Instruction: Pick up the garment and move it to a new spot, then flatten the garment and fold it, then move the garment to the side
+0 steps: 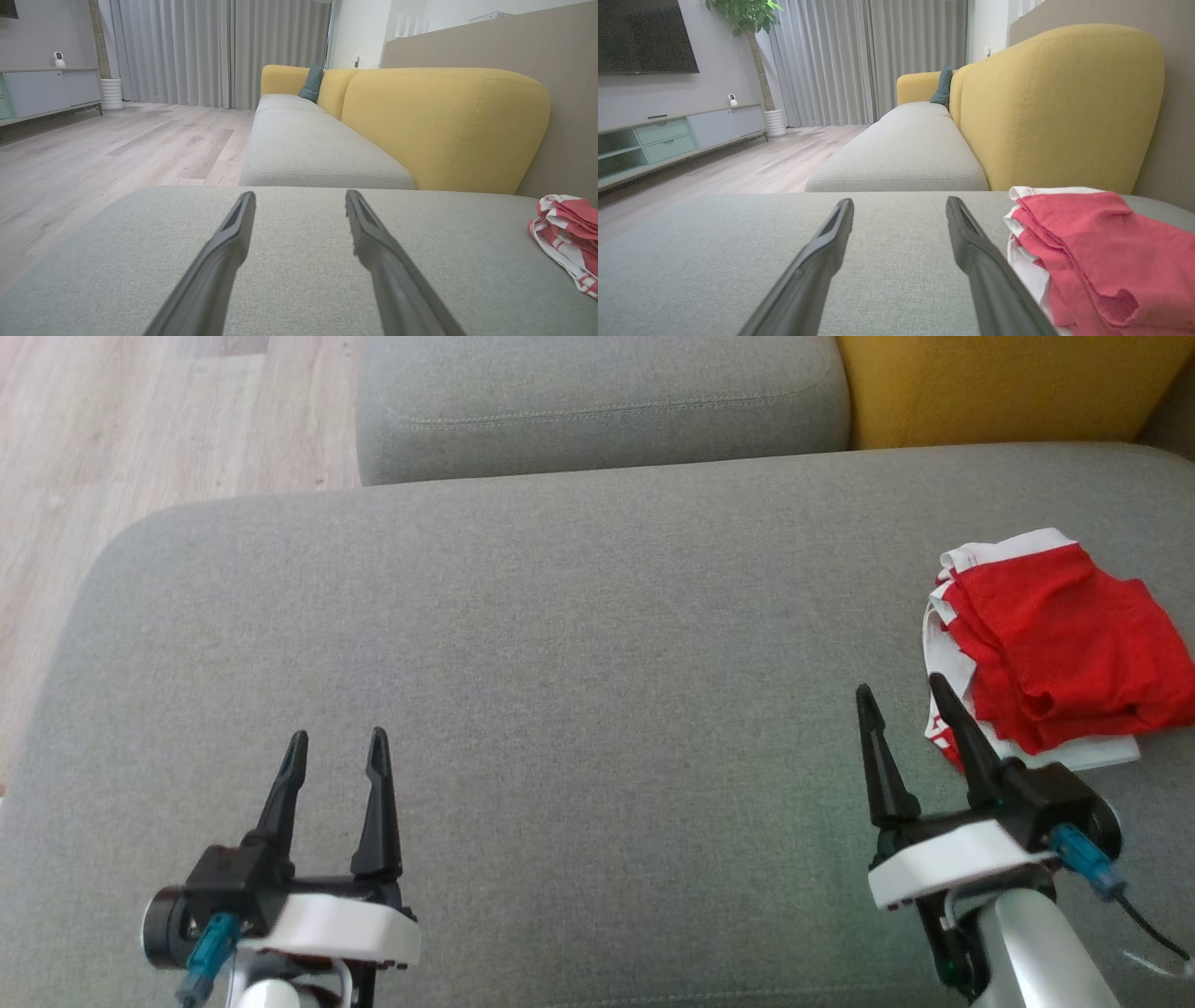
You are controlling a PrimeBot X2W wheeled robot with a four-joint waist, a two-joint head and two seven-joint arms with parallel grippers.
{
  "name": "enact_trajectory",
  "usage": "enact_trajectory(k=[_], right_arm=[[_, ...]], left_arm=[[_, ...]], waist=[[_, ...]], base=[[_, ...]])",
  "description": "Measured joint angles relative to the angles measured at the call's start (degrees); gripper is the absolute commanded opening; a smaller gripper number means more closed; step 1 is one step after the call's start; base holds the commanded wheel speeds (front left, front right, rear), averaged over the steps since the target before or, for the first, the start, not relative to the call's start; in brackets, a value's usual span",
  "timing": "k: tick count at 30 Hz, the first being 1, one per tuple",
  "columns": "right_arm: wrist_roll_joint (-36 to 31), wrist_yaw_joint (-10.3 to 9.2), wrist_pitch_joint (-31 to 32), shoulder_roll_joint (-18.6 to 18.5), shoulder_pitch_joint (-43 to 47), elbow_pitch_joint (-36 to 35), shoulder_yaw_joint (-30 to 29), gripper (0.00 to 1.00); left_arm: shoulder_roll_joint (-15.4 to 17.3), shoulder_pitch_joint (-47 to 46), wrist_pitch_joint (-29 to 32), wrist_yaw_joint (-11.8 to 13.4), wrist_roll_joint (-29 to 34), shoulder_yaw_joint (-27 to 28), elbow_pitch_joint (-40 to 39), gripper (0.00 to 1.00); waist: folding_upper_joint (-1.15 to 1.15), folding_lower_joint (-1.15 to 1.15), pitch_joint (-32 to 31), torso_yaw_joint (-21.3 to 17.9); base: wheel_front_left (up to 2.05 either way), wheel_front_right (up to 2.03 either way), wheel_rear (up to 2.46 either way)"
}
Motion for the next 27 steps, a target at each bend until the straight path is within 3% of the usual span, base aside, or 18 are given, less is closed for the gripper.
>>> enact_trajectory(k=[6, 27], right_arm=[[3.33, 0.0, -0.03, 0.04, 0.83, 0.04, 1.0, 1.0], [4.3, 0.0, -0.04, 0.09, 0.79, -0.51, 0.63, 1.0]], left_arm=[[0.0, 0.01, 0.0, -0.13, 0.09, -0.38, -0.04, 1.0], [0.01, 0.31, 0.0, -0.53, -3.33, 0.89, -0.52, 1.0]], waist=[[0.0, 0.0, 0.42, -0.16], [0.0, 0.0, 1.28, -1.9]], base=[[0.0, 0.0, 0.0], [0.0, 0.0, 0.0]])
